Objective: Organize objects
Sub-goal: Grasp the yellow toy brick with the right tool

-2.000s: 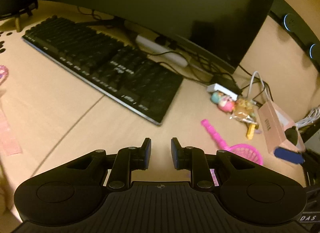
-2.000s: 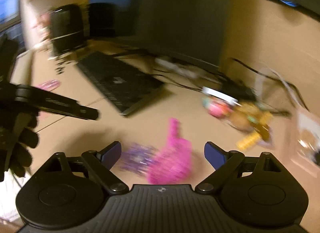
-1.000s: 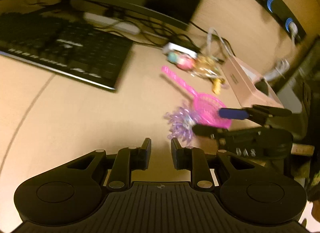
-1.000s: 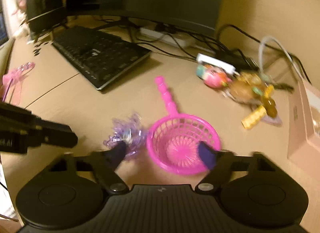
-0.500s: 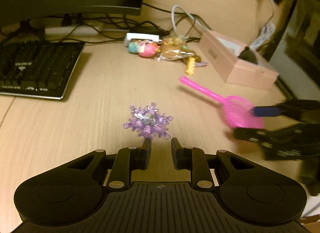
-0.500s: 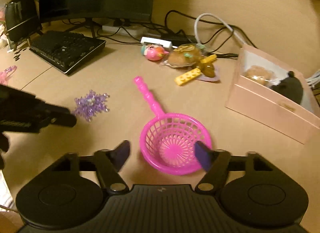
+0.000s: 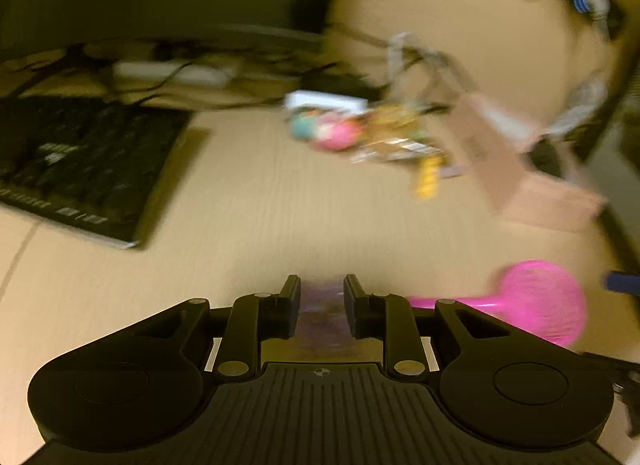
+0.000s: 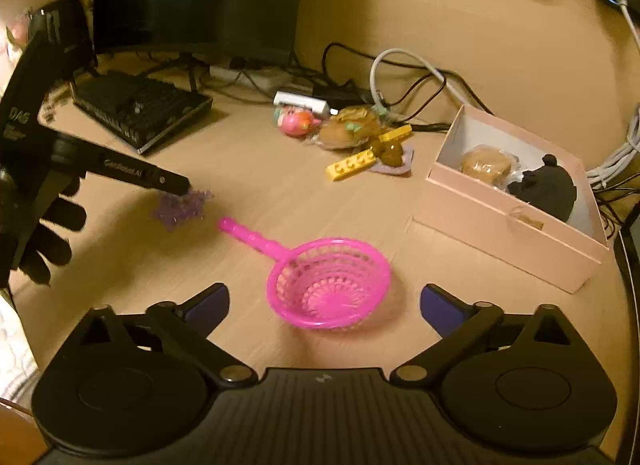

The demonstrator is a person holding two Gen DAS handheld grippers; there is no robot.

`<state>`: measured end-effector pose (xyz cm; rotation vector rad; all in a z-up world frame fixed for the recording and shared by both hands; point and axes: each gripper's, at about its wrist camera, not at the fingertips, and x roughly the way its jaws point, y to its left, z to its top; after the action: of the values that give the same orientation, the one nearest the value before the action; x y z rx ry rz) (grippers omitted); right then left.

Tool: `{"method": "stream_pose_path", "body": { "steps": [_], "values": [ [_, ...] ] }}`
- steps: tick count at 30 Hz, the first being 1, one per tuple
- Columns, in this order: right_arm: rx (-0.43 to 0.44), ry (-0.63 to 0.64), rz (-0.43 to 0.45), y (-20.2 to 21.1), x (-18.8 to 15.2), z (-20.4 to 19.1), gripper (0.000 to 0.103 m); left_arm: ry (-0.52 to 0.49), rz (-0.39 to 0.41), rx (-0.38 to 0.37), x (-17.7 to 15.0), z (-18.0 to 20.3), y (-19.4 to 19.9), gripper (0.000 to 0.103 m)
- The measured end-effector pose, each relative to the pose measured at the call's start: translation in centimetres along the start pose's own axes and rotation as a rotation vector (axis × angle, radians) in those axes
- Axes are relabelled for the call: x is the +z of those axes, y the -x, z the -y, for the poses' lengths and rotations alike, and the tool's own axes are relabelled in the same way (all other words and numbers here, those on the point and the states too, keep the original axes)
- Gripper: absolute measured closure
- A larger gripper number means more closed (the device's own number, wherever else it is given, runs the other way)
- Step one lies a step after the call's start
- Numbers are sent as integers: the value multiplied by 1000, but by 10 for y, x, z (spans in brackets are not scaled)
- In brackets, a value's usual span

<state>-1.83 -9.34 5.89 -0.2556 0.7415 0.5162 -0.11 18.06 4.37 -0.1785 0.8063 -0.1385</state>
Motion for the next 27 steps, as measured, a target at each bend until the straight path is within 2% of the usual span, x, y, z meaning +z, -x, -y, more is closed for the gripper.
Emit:
{"method": "stream_pose_path", "body": {
  "steps": [3, 6, 9, 11, 13, 17, 21, 23, 24, 25, 26, 27],
  "values": [
    [-31, 55, 4, -6, 7, 4, 0, -34, -3, -41, -2, 13, 3, 77],
    [-6, 105, -14, -20, 15, 5, 0, -37, -28, -67, -7, 22, 5, 77],
    [3, 141, -26, -35, 24, 0, 0, -23, -26, -62, -13, 20, 12, 77],
    [-2, 109, -23, -46, 41, 1, 0, -6, -24, -57, -16, 14, 17, 77],
    [-4, 18, -19, -60, 63, 5, 3, 8, -17, -45, -17, 10, 23, 77],
    [-27, -205, -69, -110, 107, 15, 23, 29, -1, -67, -20, 3, 38, 77],
    [-93, -309, -162, -168, 130, 19, 35, 31, -18, -96, -25, -4, 48, 77],
    [-128, -321, -204, -188, 134, 19, 58, 44, -23, -108, -28, -10, 53, 77],
    [-147, -313, -209, -192, 135, 17, 63, 55, -29, -117, -29, -13, 54, 77],
    [-151, -298, -212, -192, 137, 15, 81, 65, -36, -129, -30, -16, 54, 77],
    [-125, -296, -223, -189, 137, 15, 87, 76, -42, -140, -32, -18, 54, 77],
    [-97, -302, -225, -184, 136, 15, 87, 86, -50, -152, -32, -20, 52, 77]
  ]
}}
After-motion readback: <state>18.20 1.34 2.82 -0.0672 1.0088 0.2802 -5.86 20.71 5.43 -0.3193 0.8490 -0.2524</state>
